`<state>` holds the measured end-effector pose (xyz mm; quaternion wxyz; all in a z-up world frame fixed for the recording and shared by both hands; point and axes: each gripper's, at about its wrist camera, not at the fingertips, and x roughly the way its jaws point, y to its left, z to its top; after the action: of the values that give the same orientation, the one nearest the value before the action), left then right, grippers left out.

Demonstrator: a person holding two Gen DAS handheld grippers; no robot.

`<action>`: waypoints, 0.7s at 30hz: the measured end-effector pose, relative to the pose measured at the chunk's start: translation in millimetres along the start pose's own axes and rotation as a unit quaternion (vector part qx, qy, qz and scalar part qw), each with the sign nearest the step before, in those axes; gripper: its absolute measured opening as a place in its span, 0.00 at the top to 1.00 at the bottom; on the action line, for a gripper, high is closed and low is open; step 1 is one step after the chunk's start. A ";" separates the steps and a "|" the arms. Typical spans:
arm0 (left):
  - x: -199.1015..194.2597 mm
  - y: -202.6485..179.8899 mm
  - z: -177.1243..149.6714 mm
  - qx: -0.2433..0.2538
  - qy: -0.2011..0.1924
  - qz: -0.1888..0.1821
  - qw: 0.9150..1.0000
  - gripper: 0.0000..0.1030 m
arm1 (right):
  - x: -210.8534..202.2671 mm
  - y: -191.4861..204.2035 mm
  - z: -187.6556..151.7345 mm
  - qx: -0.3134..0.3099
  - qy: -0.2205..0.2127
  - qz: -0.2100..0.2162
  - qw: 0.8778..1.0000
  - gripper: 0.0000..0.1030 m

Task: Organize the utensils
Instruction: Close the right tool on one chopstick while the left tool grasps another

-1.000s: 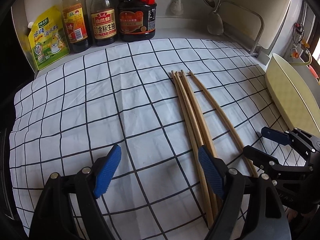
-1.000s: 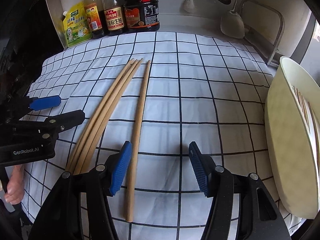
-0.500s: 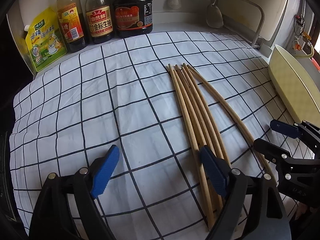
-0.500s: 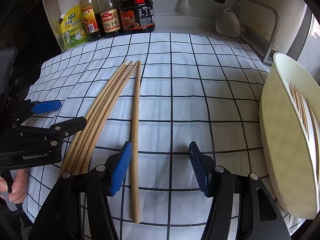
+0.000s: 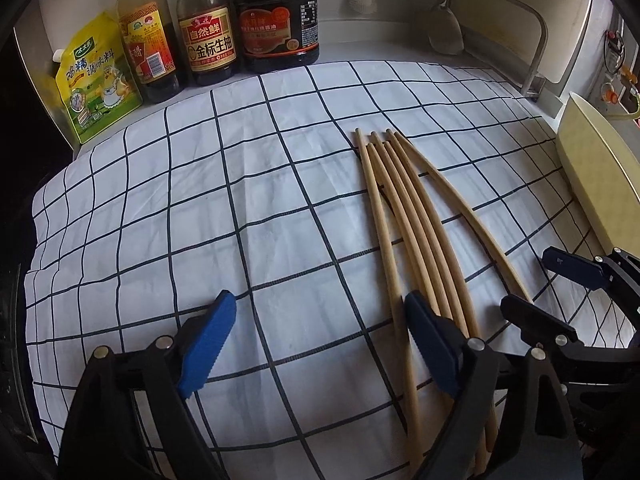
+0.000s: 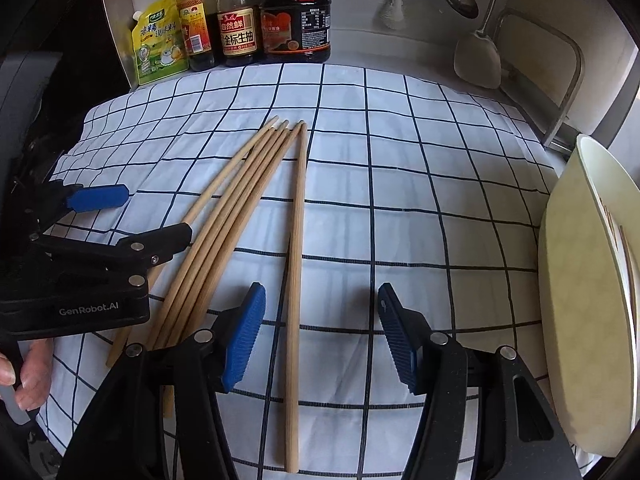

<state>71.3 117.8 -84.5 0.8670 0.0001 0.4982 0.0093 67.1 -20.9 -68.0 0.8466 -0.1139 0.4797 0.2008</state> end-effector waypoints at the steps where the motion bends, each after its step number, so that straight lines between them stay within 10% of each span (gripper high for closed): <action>1: -0.1 -0.5 1.3 0.001 0.000 0.000 1.000 0.24 | 0.7 0.6 0.9 -0.001 -0.003 -0.003 1.000 0.46; 6: -2.5 -6.5 4.1 0.010 -0.008 -0.009 1.000 0.51 | 4.1 -4.3 3.5 0.005 -0.016 -0.002 1.000 0.52; 11: -5.5 -12.3 2.8 0.013 -0.009 -0.021 1.000 0.91 | 4.4 3.6 6.2 -0.017 -0.020 0.001 1.000 0.90; 21: -13.9 2.7 -5.6 -0.014 -0.005 -0.060 0.998 0.93 | -9.9 -2.3 1.9 0.004 -0.040 0.016 0.999 0.93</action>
<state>59.4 120.2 -75.2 0.8685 -0.0420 0.4926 -0.0359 65.1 -24.6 -58.5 0.8623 -0.0946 0.4476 0.2173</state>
